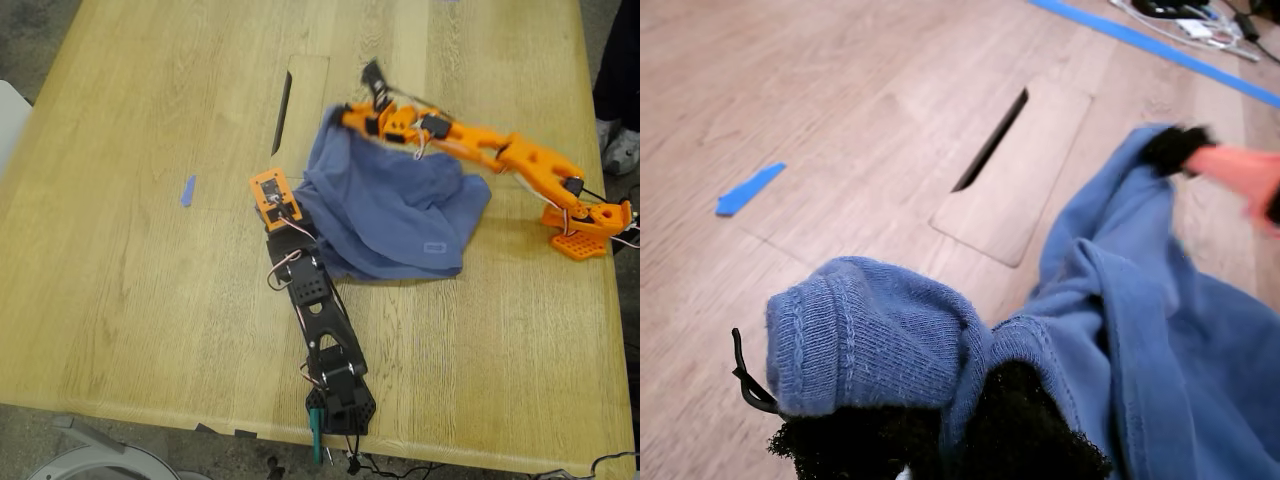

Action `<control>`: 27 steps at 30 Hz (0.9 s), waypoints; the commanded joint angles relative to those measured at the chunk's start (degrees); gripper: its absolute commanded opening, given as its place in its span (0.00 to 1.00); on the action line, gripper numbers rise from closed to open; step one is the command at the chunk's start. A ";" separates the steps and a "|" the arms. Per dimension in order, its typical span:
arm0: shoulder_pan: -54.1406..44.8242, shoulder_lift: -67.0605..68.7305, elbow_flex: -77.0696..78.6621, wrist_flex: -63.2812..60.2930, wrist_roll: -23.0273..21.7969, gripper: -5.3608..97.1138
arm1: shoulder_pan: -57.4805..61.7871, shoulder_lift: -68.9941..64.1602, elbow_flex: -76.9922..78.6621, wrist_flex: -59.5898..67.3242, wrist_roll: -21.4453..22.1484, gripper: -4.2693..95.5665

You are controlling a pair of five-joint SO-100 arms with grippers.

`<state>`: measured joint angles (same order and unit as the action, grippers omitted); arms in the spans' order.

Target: Fold a T-shirt

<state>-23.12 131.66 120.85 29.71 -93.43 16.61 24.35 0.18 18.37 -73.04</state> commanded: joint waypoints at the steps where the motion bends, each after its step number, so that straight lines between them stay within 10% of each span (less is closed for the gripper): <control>1: -2.90 0.18 -1.76 -6.77 0.79 0.05 | 1.67 0.62 -7.12 -0.53 0.26 0.08; 15: -7.82 -13.10 -3.25 -32.87 0.97 0.05 | 6.68 1.32 3.60 -19.69 -1.49 0.08; 27: -4.39 -7.91 -8.70 -23.38 0.97 0.05 | 9.14 2.46 -6.59 -2.55 -1.93 0.08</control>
<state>-27.07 116.46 120.23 3.25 -92.81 22.68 24.08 -1.05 12.39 -74.36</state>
